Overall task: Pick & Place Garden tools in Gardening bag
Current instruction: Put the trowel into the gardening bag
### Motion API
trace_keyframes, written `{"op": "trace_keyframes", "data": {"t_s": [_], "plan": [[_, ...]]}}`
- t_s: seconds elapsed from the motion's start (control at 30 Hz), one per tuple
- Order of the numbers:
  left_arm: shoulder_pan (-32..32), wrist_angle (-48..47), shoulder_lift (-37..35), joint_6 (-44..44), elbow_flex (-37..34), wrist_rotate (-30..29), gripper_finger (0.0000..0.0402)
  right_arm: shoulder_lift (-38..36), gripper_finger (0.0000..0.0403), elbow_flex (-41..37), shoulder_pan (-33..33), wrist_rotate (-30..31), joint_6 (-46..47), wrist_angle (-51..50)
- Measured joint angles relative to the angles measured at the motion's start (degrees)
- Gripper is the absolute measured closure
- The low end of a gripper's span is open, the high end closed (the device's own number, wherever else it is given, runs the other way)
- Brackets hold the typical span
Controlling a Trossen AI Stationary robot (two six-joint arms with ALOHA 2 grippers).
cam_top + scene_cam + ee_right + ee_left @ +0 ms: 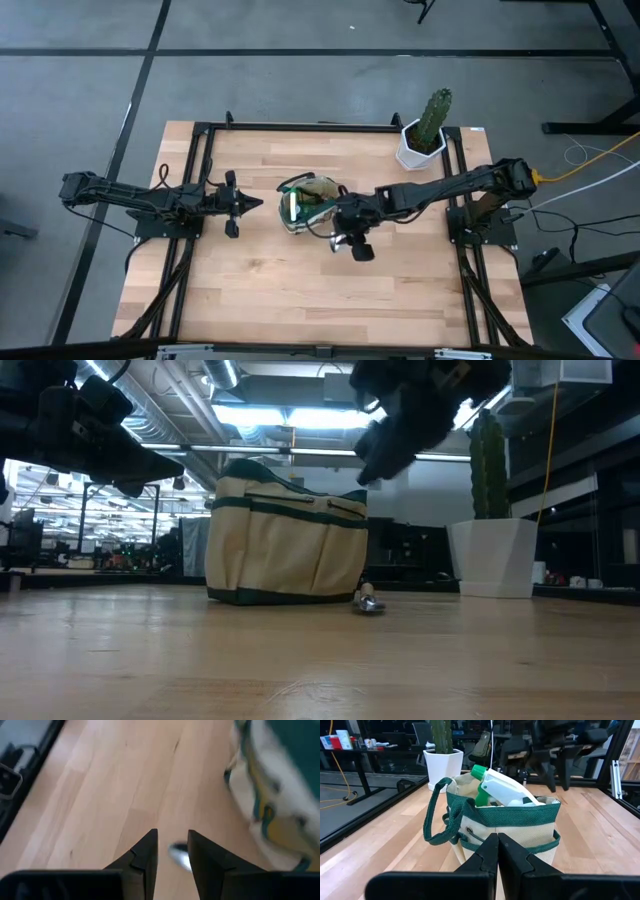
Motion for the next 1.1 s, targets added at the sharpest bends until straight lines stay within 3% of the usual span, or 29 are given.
{"op": "trace_keyframes", "data": {"t_s": [0.17, 0.43, 0.67, 0.87, 1.1], "plan": [[0.0, 0.0, 0.0, 0.0, 0.0, 0.0, 0.0398, 0.0, 0.0296, -0.1, 0.0, 0.3, 1.1, -5.2], [0.0, 0.0, 0.0, 0.0, 0.0, 0.0, 0.0398, 0.0, 0.0295, -1.6, 0.1, 7.1, -1.4, -6.6], [0.0, 0.0, 0.0, 0.0, 0.0, 0.0, 0.0398, 0.0, 0.0258, -5.6, 0.1, 8.2, -1.4, -2.4], [0.0, 0.0, 0.0, 0.0, 0.0, 0.0, 0.0398, 0.0, 0.0213, -7.3, 0.0, 10.4, 7.8, 3.7], [0.0, 0.0, 0.0, 0.0, 0.0, 0.0, 0.0398, 0.0, 0.0201, -7.7, -0.6, 17.1, 28.7, 3.4]]}}
